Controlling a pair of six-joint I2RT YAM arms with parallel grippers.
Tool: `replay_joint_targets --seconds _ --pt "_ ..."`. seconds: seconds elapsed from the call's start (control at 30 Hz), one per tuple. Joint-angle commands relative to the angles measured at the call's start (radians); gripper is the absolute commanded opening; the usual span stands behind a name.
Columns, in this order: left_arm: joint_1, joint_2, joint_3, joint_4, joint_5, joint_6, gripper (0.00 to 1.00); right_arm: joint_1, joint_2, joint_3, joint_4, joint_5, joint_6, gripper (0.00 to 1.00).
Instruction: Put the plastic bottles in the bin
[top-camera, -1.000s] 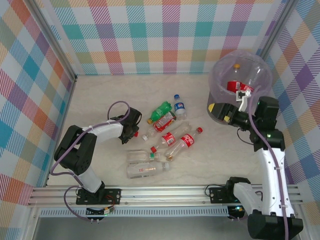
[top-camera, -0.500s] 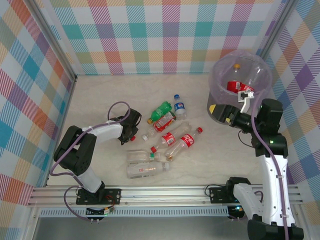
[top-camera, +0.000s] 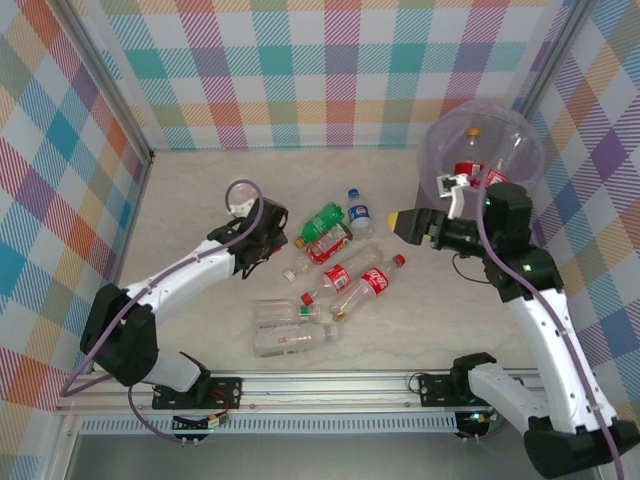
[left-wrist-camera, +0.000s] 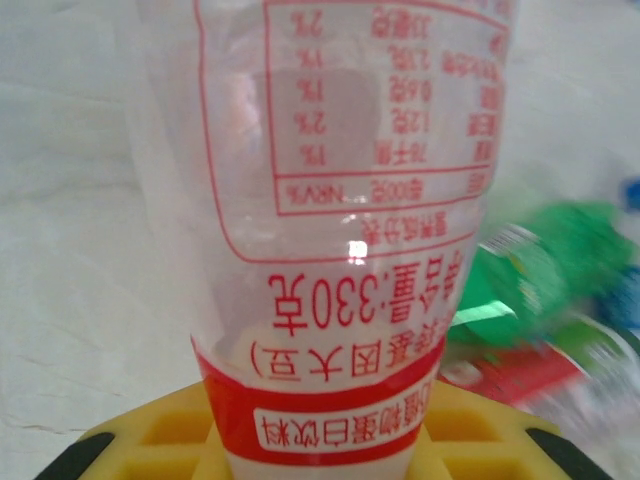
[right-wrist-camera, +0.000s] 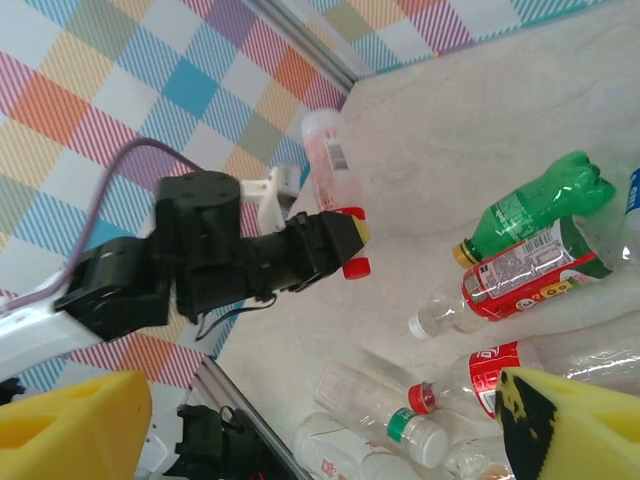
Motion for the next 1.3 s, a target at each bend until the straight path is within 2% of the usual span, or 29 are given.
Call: replay_joint_targets --seconds 0.0,0.1,0.2,0.27,0.33,0.47,0.57,0.77,0.9,1.27 --pt "-0.079 -0.037 0.010 0.070 0.092 0.192 0.23 0.069 0.039 0.033 0.059 0.098 -0.002 0.89" --pt "-0.131 -0.072 0.016 0.099 0.195 0.291 0.18 0.087 0.081 0.017 0.154 0.123 0.068 0.89" --pt "-0.148 -0.105 -0.005 0.169 0.328 0.382 0.15 0.090 0.120 -0.040 0.230 0.171 0.127 0.89" --pt "-0.157 -0.118 -0.019 0.199 0.403 0.420 0.12 0.093 0.154 -0.063 0.280 0.159 0.164 0.89" --pt "-0.169 -0.116 -0.027 0.213 0.448 0.436 0.11 0.110 0.186 -0.070 0.306 0.143 0.182 0.89" --pt "-0.185 -0.087 -0.027 0.200 0.501 0.447 0.02 0.148 0.195 -0.101 0.312 0.180 0.172 0.90" --pt "-0.204 -0.059 -0.044 0.239 0.575 0.447 0.01 0.162 0.167 -0.134 0.296 0.217 0.153 0.92" --pt "-0.256 -0.065 -0.078 0.298 0.609 0.464 0.00 0.181 0.165 -0.124 0.269 0.243 0.144 0.93" --pt "-0.269 -0.083 -0.089 0.295 0.609 0.466 0.00 0.182 0.165 -0.098 0.182 0.347 0.105 0.94" --pt "-0.322 -0.080 -0.090 0.326 0.630 0.482 0.00 0.193 0.221 -0.109 0.266 0.275 0.155 0.89"
